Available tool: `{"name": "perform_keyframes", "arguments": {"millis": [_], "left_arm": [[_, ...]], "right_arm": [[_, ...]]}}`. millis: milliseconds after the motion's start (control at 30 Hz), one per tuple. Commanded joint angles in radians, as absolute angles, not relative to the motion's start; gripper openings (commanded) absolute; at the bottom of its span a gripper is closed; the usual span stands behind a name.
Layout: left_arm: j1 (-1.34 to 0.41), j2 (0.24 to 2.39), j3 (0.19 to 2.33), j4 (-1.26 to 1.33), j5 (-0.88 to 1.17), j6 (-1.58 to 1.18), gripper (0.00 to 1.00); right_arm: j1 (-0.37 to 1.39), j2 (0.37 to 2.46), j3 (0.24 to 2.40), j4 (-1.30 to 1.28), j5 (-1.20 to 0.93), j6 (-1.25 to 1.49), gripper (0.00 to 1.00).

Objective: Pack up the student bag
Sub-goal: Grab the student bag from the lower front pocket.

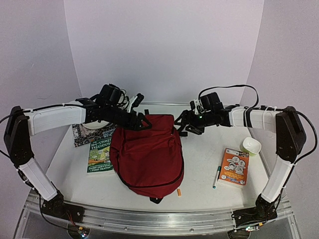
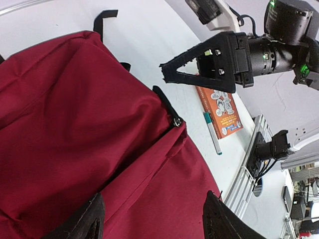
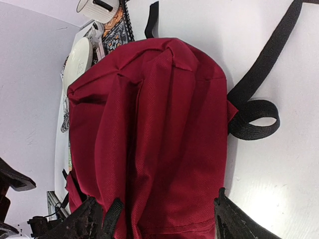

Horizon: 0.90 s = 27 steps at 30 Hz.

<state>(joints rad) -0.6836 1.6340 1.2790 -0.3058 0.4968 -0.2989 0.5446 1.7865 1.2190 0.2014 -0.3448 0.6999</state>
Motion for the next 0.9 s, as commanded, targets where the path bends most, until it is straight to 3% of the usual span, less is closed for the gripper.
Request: {"name": "perform_keyframes", "arguments": {"millis": [0,867], "left_arm": [[-0.714,1.689,1.366,-0.275,0.521,-0.294,0.66],[-0.760,1.975,1.607,-0.256,0.641,-0.392,0.47]], "right_arm": [[0.543,1.753,1.163,0.189,-0.349,0.715,0.73],[0.627,1.815,1.134,0.353,-0.471,0.753,0.65]]}}
